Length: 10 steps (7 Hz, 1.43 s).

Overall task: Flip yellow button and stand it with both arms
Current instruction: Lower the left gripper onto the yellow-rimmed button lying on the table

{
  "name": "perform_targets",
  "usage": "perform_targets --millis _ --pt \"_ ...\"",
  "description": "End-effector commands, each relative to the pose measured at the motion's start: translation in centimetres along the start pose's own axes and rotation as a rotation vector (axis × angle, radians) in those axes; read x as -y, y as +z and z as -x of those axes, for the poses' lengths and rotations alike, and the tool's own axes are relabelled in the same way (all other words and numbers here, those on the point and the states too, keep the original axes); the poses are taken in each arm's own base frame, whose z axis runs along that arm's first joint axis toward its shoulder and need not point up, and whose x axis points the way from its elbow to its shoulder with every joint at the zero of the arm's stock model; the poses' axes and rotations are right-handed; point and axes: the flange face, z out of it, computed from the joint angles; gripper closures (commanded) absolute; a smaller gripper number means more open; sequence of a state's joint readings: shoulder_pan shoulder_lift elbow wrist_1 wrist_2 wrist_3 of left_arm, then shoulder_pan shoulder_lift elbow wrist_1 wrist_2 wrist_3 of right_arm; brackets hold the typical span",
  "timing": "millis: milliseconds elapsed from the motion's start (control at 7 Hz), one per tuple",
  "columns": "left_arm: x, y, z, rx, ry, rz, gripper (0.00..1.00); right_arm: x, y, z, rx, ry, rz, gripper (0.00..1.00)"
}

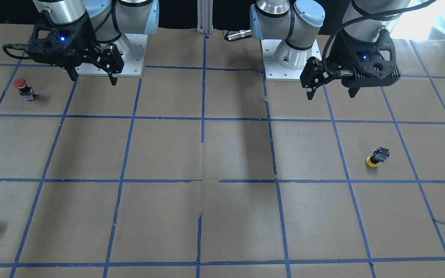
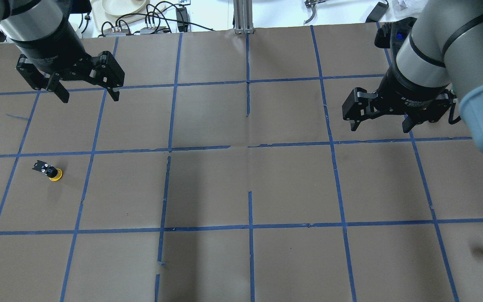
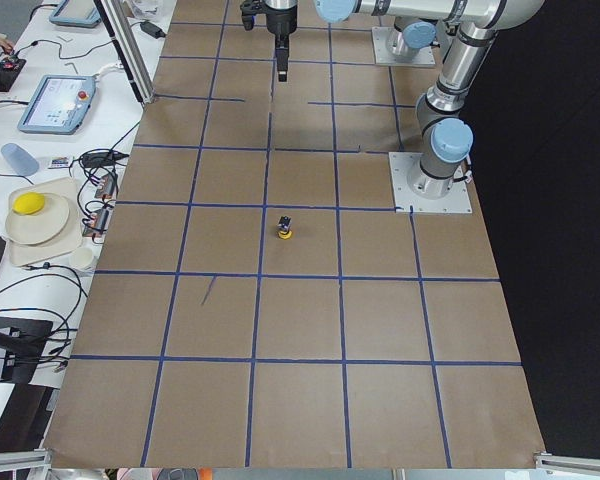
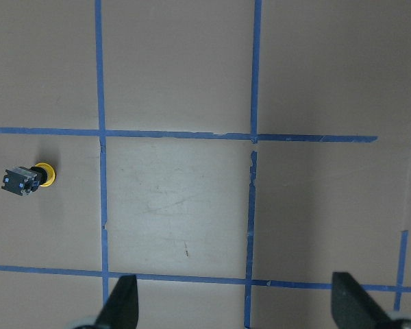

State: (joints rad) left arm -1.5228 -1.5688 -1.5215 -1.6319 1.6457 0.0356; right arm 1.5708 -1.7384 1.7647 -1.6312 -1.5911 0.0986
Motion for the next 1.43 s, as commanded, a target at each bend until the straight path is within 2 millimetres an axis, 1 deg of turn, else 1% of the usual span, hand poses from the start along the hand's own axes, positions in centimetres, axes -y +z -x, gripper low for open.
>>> perform_targets --millis 0,143,286,429,571,714,857,1000,1143,1286 --pt "1.2 4.8 6.2 -0.015 0.171 0.070 0.00 -0.1 0.0 0.0 0.000 0.000 0.003 0.00" --pt "2.4 8.3 11.3 -0.013 0.186 0.049 0.00 -0.1 0.0 0.0 0.000 -0.001 0.005 0.00" --pt "3.1 12.1 15.9 -0.011 0.206 0.032 0.00 -0.1 0.0 0.0 0.000 0.001 0.005 0.00" --pt "2.7 15.3 18.8 -0.026 0.334 0.040 0.00 -0.1 0.0 0.0 0.000 0.006 0.005 0.00" --pt "2.9 18.0 20.2 -0.003 0.413 0.005 0.00 -0.1 0.0 0.0 0.000 0.007 0.005 0.00" --pt "2.9 21.4 22.7 0.022 0.479 -0.022 0.00 -0.1 0.0 0.0 0.000 0.012 0.005 0.00" --pt "1.6 23.7 26.0 0.001 0.455 -0.017 0.00 -0.1 0.1 0.0 0.000 0.012 0.006 0.00" --pt "1.0 25.5 26.8 -0.063 0.431 -0.030 0.00 -0.1 0.1 0.0 0.000 0.012 0.005 0.00" --pt "1.2 27.6 26.9 -0.106 0.476 -0.031 0.00 -0.1 0.1 0.0 0.002 0.012 0.004 0.00" --pt "1.1 28.7 28.1 -0.110 0.493 -0.035 0.02 -0.1 0.1 0.0 0.000 0.012 0.003 0.00"
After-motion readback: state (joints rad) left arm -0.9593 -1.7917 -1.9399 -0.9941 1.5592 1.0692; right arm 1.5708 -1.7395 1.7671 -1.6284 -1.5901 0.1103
